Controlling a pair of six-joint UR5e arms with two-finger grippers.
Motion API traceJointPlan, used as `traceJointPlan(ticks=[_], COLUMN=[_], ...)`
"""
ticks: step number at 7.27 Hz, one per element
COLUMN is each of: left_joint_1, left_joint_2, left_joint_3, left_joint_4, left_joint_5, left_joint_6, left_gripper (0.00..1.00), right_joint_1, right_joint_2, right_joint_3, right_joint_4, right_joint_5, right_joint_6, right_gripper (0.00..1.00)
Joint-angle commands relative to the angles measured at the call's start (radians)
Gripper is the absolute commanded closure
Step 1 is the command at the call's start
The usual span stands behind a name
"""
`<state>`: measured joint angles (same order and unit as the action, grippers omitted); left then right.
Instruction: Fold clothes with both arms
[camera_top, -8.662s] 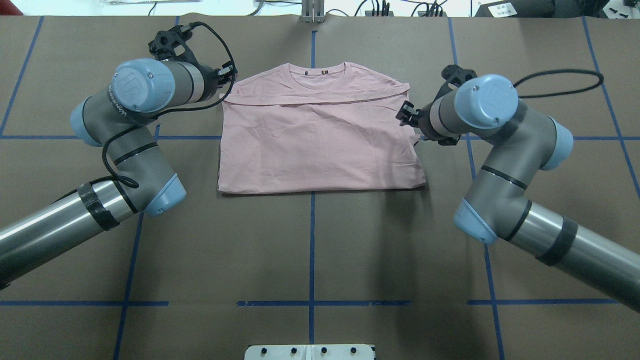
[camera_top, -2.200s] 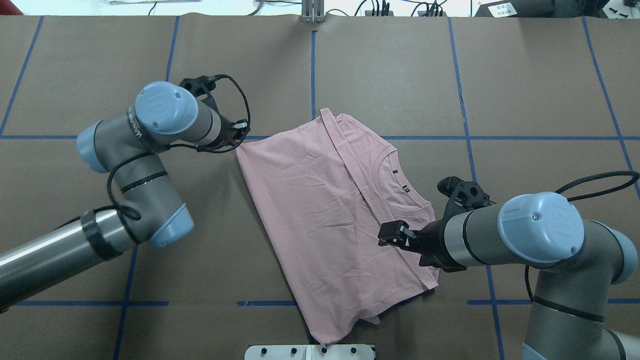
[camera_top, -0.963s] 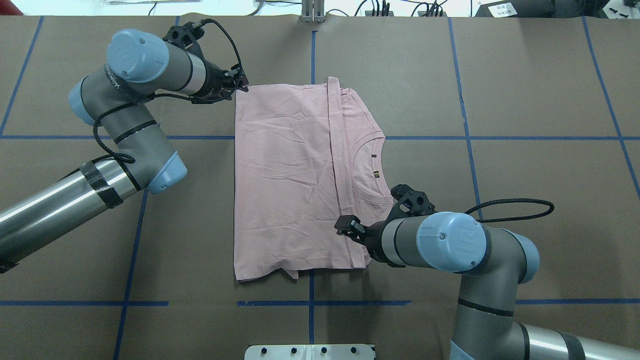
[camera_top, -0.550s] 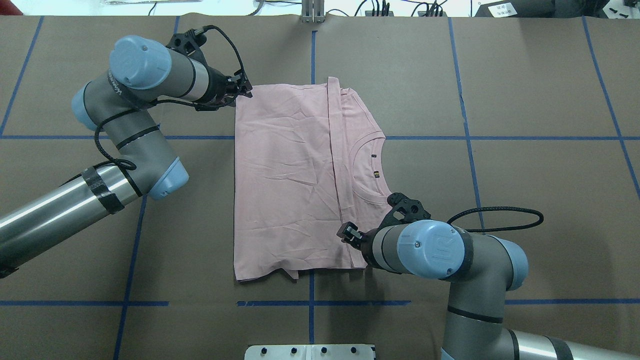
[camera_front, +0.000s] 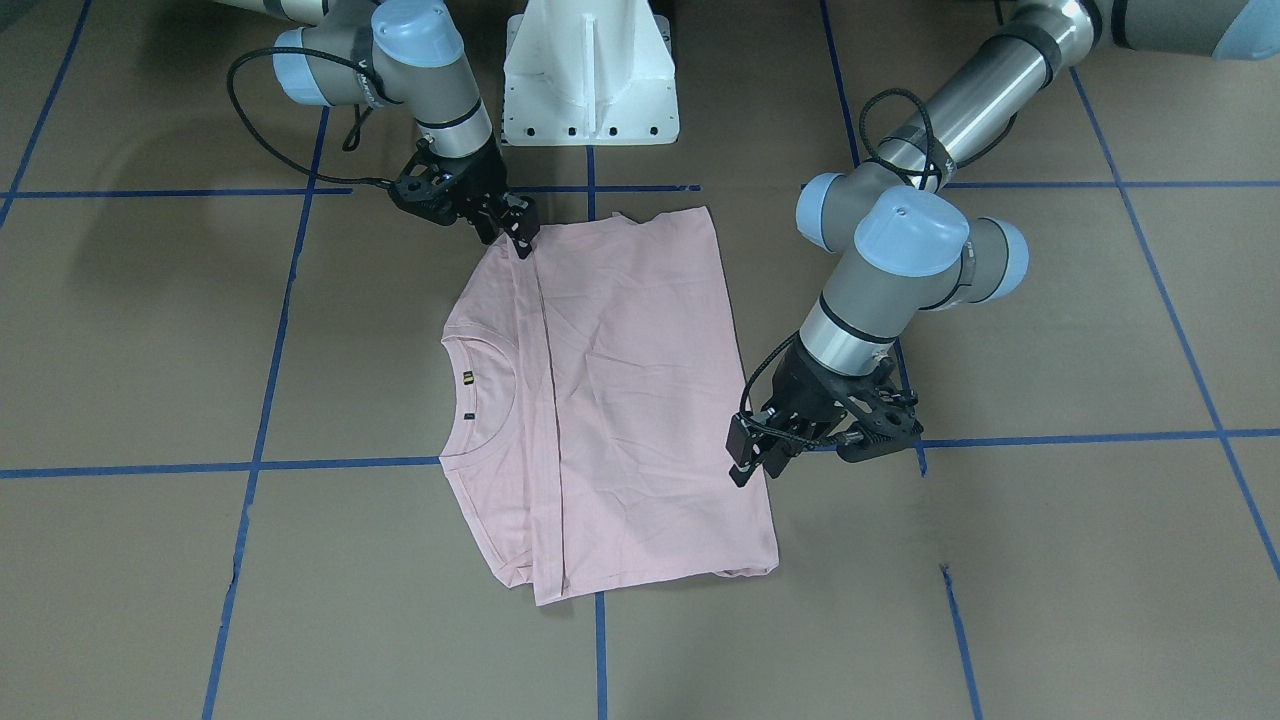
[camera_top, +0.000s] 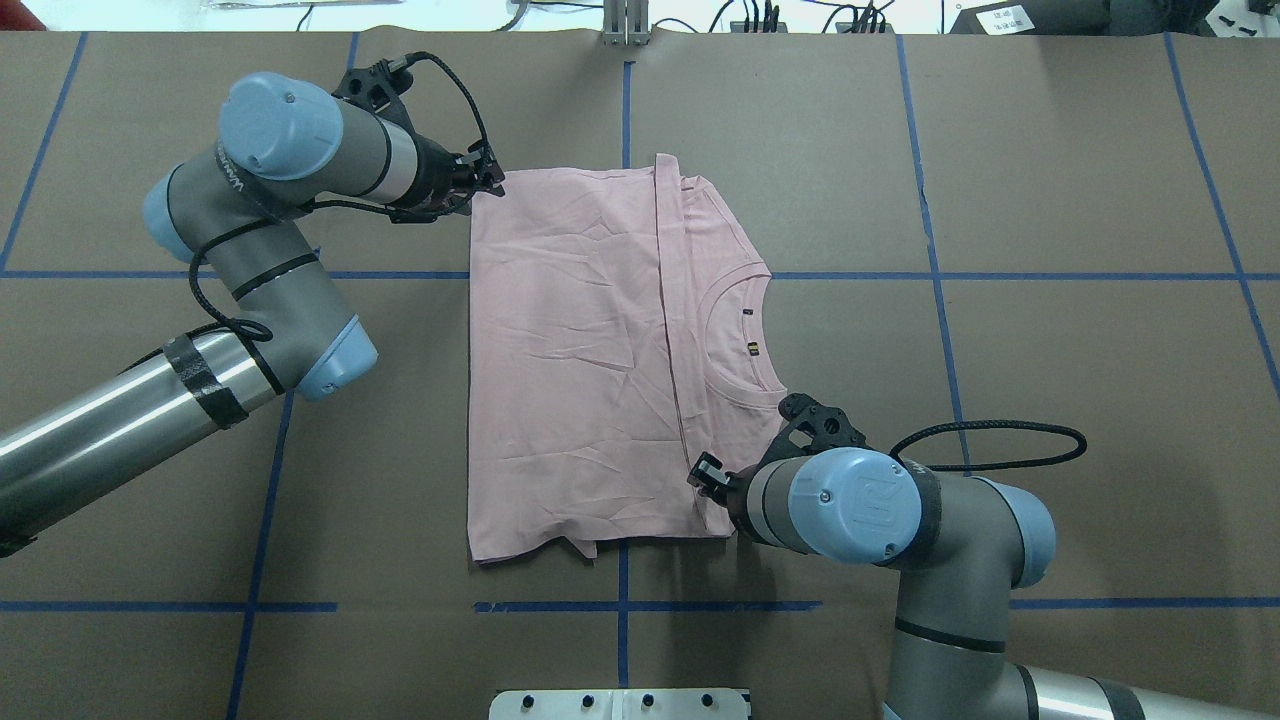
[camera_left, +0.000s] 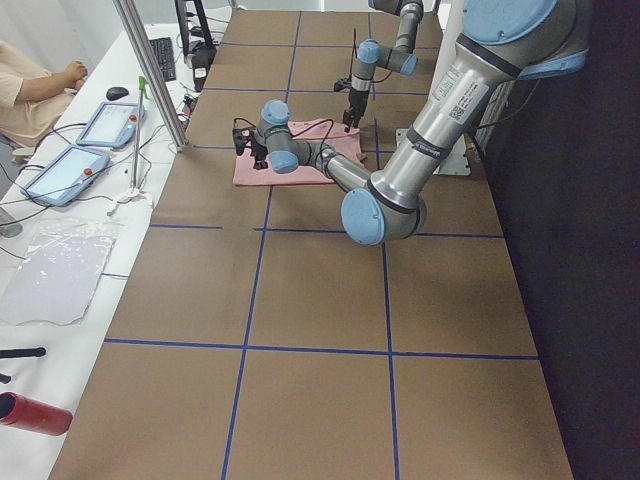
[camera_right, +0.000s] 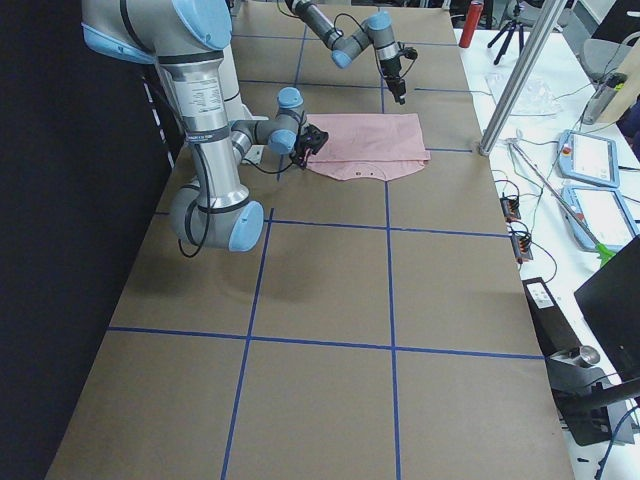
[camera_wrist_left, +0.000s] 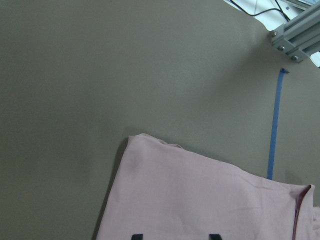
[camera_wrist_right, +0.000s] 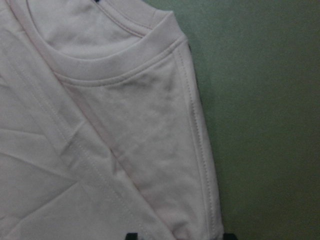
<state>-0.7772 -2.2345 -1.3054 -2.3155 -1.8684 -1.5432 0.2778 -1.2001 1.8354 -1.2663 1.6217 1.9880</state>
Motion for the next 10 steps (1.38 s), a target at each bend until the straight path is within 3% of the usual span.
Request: traceJointPlan(ticks=[1,2,5,6,7,9,10], left_joint_1=[0.006,0.006,0.009,0.045,0.105,0.264,0.371], left_joint_2=[0.003,0.003,0.001,0.027,0.101,0.226,0.292], left_joint_3=[0.0,0.0,-0.015,-0.07,-0.201,-0.52,-0.594], left_joint_4=[0.002,0.004,0.005,0.007,0.031,0.272,0.328], left_joint_5=[0.002,0.003,0.002,0.012,0.029,0.133,0.208], left_joint_6=[0.0,0.0,-0.044,-0.111,-0.174,-0.265,-0.343], left_gripper=[0.47,0.46,0.46,0.45,0.43,0.43,0.43], right_joint_1=[-0.002,-0.002,0.011,0.012,0.012,-0.009,-0.012], right_joint_2=[0.005,0.007,0.002,-0.009,-0.019,-0.038,-0.036], right_joint_3=[-0.002,-0.002,0.03,0.047,0.065,0.102,0.102], right_joint_4=[-0.005,-0.005,-0.005,-0.004,-0.004,-0.004,-0.004], right_joint_5=[-0.011,-0.011,-0.009,-0.009,-0.011,-0.009,-0.009], right_joint_6=[0.0,0.0,0.0,0.003,0.015,0.035,0.035], right_gripper=[0.88,1.0,1.0,1.0,1.0,1.0,1.0])
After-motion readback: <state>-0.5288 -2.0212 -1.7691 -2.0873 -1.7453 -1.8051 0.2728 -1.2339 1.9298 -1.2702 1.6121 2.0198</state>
